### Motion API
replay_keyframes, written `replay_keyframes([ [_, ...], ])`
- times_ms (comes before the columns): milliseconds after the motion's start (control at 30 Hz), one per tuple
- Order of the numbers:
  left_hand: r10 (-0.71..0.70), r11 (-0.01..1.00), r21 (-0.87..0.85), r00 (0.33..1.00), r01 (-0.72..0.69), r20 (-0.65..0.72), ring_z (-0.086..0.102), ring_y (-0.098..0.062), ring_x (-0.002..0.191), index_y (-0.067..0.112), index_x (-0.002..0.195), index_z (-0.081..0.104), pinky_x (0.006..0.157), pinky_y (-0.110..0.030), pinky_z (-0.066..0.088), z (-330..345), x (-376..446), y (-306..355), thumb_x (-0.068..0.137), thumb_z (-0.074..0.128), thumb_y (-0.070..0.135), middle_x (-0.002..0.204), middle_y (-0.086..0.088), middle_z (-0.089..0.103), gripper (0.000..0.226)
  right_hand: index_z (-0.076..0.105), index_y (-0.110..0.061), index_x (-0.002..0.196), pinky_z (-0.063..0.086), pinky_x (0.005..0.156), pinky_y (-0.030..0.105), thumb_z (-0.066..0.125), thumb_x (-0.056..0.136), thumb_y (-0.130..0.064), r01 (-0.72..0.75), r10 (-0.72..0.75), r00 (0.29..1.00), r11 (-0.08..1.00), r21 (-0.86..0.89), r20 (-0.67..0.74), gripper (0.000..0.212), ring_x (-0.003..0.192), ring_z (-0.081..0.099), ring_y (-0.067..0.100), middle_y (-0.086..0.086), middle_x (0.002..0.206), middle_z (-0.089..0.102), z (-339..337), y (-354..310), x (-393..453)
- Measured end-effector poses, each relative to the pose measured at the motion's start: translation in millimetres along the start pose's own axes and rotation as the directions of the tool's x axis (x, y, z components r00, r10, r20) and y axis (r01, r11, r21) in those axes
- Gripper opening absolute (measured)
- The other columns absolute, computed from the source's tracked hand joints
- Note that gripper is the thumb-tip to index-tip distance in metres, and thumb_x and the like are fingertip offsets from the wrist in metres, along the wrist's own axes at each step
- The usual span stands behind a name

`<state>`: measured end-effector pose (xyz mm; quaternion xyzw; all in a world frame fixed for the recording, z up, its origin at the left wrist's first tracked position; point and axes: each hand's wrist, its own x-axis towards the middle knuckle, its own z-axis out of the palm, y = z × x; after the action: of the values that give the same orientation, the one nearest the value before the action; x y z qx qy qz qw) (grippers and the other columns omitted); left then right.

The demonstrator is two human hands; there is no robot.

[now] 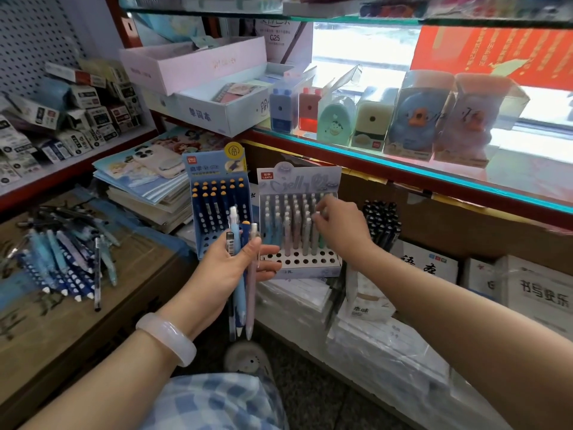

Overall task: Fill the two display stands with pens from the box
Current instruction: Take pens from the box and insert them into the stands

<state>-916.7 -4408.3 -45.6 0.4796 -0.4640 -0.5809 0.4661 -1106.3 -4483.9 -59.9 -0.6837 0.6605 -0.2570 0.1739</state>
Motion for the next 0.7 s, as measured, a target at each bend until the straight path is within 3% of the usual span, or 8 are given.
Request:
replay_keyframes([
  [67, 0.0, 1.0, -0.02, 1.0, 0.0, -0.008, 0.071, -0.028, 0.076, 0.009, 0.106, 0.052, 0.063, -0.029, 0.059, 3, 0, -1, 0.09, 0.049, 0.021, 0.09, -0.014, 0.072, 0.02, 0.061, -0.009, 0.108, 0.058, 0.072, 0.028, 0.053, 0.094, -0.02, -0.06, -0.026, 0.978, 0.915, 0.399, 0.207, 0.019, 0.081, 0.066, 0.016, 0.006, 0.091, 0.067, -10, -21, -10],
  [100, 0.004, 1.0, -0.022, 1.0, -0.004, -0.01, 0.071, -0.027, 0.074, 0.009, 0.105, 0.053, 0.062, -0.029, 0.058, 4, 0, 0, 0.091, 0.049, 0.021, 0.086, -0.013, 0.072, 0.019, 0.062, -0.009, 0.107, 0.057, 0.073, 0.024, 0.053, 0.094, -0.021, -0.111, -0.078, 0.935, 0.862, 0.495, 0.345, 0.02, 0.081, 0.066, 0.014, 0.005, 0.091, 0.068, -13, -32, -16],
  [167, 0.022, 1.0, -0.012, 1.0, -0.022, -0.012, 0.071, -0.026, 0.072, 0.009, 0.104, 0.056, 0.059, -0.028, 0.058, 7, -1, 1, 0.092, 0.048, 0.019, 0.081, -0.012, 0.073, 0.018, 0.065, -0.013, 0.103, 0.057, 0.081, 0.027, 0.053, 0.094, -0.026, -0.117, -0.175, 0.859, 0.848, 0.516, 0.481, 0.02, 0.086, 0.067, 0.015, 0.003, 0.093, 0.069, -14, -44, -23],
  [267, 0.039, 0.999, 0.001, 0.998, -0.039, -0.046, 0.071, -0.023, 0.069, 0.009, 0.103, 0.059, 0.057, -0.028, 0.057, 7, -3, 4, 0.093, 0.047, 0.019, 0.076, -0.008, 0.073, 0.017, 0.068, -0.014, 0.098, 0.055, 0.084, 0.029, 0.054, 0.094, -0.028, -0.123, -0.221, 0.839, 0.814, 0.568, 0.498, 0.02, 0.085, 0.065, 0.012, -0.001, 0.089, 0.069, -12, -51, -27],
  [433, 0.032, 0.999, 0.034, 0.994, -0.029, -0.103, 0.071, -0.019, 0.071, 0.007, 0.106, 0.059, 0.056, -0.025, 0.056, 3, -4, 4, 0.094, 0.048, 0.021, 0.079, -0.005, 0.073, 0.022, 0.067, -0.017, 0.09, 0.052, 0.075, 0.02, 0.059, 0.092, -0.025, -0.095, -0.253, 0.845, 0.795, 0.599, 0.47, 0.011, 0.076, 0.063, 0.005, -0.005, 0.081, 0.067, -10, -57, -33],
  [567, -0.004, 0.998, 0.062, 0.995, 0.01, -0.098, 0.07, -0.023, 0.079, 0.006, 0.109, 0.059, 0.065, -0.031, 0.059, 3, -2, 4, 0.098, 0.043, 0.019, 0.09, -0.011, 0.071, 0.023, 0.066, -0.014, 0.091, 0.054, 0.074, 0.02, 0.058, 0.092, -0.023, -0.065, -0.218, 0.879, 0.826, 0.56, 0.425, 0.013, 0.077, 0.062, 0.009, 0.0, 0.084, 0.066, -13, -58, -36],
  [633, -0.008, 0.996, 0.092, 0.994, 0.018, -0.109, 0.069, -0.029, 0.088, 0.004, 0.11, 0.059, 0.075, -0.039, 0.058, 2, 0, 3, 0.097, 0.043, 0.017, 0.096, -0.015, 0.069, 0.024, 0.067, -0.014, 0.094, 0.055, 0.082, 0.025, 0.056, 0.094, -0.021, -0.077, -0.193, 0.885, 0.838, 0.541, 0.424, 0.014, 0.087, 0.066, 0.016, 0.004, 0.09, 0.068, -15, -57, -36],
  [700, -0.001, 0.992, 0.127, 0.996, 0.013, -0.093, 0.069, -0.027, 0.087, 0.002, 0.11, 0.059, 0.074, -0.038, 0.058, 4, 0, 3, 0.097, 0.044, 0.016, 0.095, -0.015, 0.069, 0.024, 0.068, -0.013, 0.095, 0.056, 0.086, 0.032, 0.056, 0.093, -0.021, -0.059, -0.173, 0.896, 0.867, 0.495, 0.409, 0.014, 0.091, 0.066, 0.021, 0.008, 0.095, 0.069, -14, -57, -37],
])
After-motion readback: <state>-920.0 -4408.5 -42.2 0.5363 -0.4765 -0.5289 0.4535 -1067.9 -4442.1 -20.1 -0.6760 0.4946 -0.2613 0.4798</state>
